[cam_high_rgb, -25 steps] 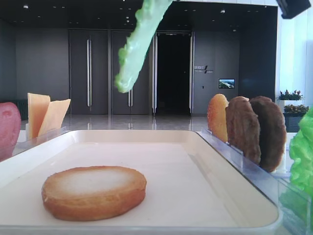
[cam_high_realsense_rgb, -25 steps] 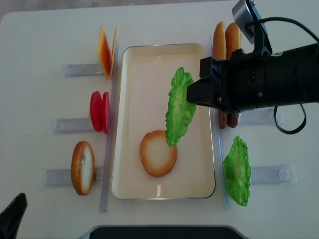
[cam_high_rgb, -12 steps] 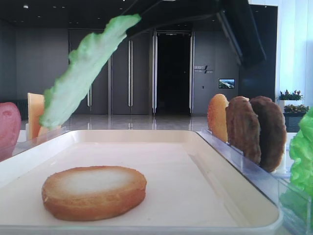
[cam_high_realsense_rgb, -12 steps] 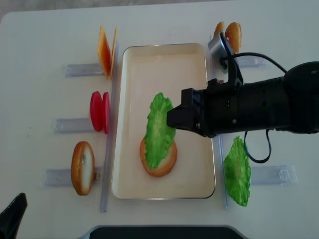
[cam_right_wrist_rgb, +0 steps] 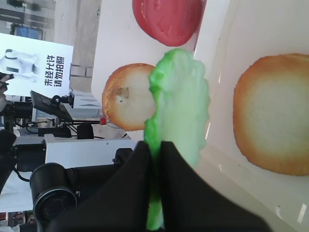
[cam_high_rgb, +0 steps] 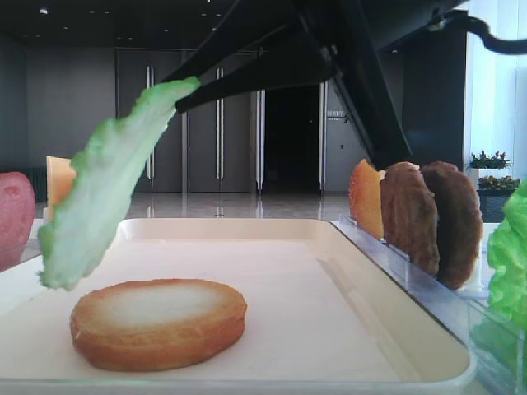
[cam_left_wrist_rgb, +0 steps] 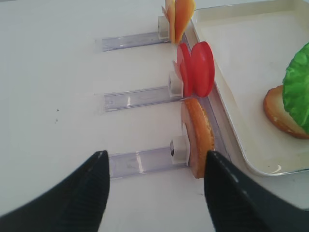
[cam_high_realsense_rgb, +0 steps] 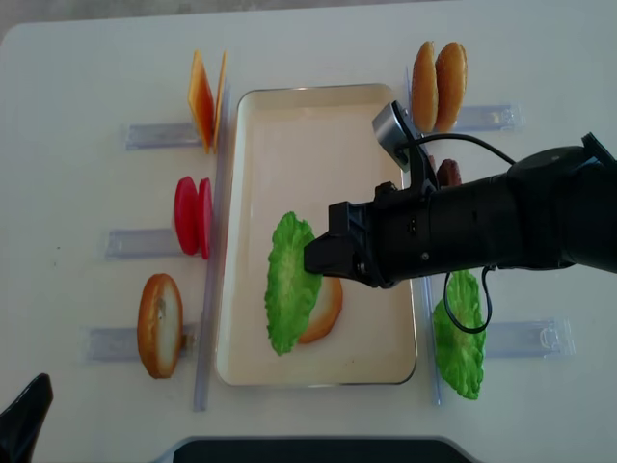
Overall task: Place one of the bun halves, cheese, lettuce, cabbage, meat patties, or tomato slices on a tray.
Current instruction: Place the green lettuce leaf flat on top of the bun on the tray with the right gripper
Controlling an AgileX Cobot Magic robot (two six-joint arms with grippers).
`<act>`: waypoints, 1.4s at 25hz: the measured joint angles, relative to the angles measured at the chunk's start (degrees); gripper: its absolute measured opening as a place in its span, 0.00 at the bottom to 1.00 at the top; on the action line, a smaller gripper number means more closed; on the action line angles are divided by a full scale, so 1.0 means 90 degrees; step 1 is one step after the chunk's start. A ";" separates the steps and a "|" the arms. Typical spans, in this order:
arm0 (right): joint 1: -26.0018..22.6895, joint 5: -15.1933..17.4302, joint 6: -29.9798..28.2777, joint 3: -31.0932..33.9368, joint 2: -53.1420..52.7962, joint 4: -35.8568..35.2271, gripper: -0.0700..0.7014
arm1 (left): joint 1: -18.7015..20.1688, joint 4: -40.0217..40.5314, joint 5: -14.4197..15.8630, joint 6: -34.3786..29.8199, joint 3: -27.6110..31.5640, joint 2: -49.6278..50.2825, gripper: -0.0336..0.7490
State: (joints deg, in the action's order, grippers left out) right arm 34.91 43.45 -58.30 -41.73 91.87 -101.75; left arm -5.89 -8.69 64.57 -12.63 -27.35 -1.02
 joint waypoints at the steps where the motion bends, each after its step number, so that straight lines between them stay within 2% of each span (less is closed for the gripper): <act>1: 0.0000 0.0000 -0.0018 0.0000 0.0039 -0.0006 0.16 | 0.0000 0.0000 0.0000 0.0000 0.0000 0.0000 0.64; 14: 0.0000 0.0052 -0.0310 -0.0250 0.0552 -0.0027 0.16 | 0.0000 0.0000 0.0000 0.0000 0.0000 0.0000 0.64; 22: 0.0000 0.0305 -0.0317 -0.0270 0.0765 -0.0027 0.16 | 0.0000 0.0000 0.0000 0.0000 0.0000 0.0000 0.64; 35: 0.0000 0.0324 -0.0317 -0.0556 0.0792 -0.0033 0.16 | 0.0000 0.0000 0.0000 0.0000 0.0000 0.0000 0.64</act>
State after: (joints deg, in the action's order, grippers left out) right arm 34.91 46.37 -61.15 -46.73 99.00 -102.05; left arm -5.89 -8.69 64.57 -12.63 -27.35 -1.02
